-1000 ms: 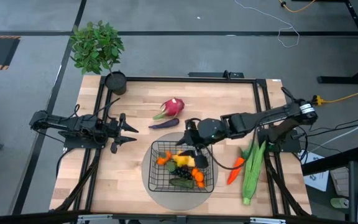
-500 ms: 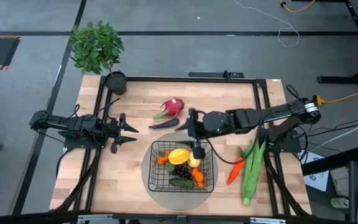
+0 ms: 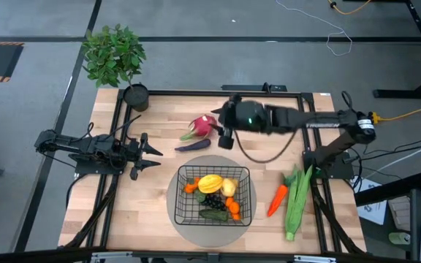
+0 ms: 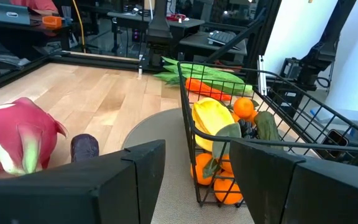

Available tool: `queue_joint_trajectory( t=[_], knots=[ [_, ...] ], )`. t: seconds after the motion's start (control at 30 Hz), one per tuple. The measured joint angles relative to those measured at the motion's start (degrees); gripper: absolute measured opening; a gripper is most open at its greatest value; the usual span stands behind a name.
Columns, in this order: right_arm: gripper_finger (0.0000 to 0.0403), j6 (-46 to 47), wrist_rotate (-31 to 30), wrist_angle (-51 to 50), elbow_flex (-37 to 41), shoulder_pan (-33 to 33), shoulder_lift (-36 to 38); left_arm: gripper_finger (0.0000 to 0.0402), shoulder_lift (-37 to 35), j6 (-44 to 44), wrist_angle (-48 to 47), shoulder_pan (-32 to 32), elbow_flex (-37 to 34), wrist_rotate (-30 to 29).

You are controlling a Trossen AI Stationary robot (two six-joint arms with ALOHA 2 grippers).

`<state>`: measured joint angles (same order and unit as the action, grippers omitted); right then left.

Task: Build produce basket
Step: Put the violet eggplant into the black wire basket

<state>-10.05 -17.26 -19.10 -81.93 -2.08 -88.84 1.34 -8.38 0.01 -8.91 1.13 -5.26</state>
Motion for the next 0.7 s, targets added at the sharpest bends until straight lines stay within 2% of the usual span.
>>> queue_joint_trajectory(
  t=[0.13,0.23,0.33,0.43,0.7],
  knots=[
    [0.0215,7.8,14.8,-4.0,0.0,-8.0,-1.0,0.0170,0.0,0.0,0.0,0.0,0.0,0.0],
    [0.0215,11.7,21.0,-5.6,0.0,-12.2,-3.7,0.0170,0.0,0.0,0.0,0.0,0.0,0.0],
    [0.0215,12.8,24.6,-5.4,-0.4,-13.8,-7.6,0.0170,0.0,0.0,0.0,0.0,0.0,-0.1],
    [0.0215,12.7,26.9,-8.8,-4.5,-13.8,-13.4,0.0170,0.0,0.0,0.0,0.0,0.0,-0.2],
    [0.0215,6.5,27.4,-30.1,-27.8,-12.2,-33.8,0.0170,0.0,0.0,0.0,0.0,0.0,-0.2]
  ],
)
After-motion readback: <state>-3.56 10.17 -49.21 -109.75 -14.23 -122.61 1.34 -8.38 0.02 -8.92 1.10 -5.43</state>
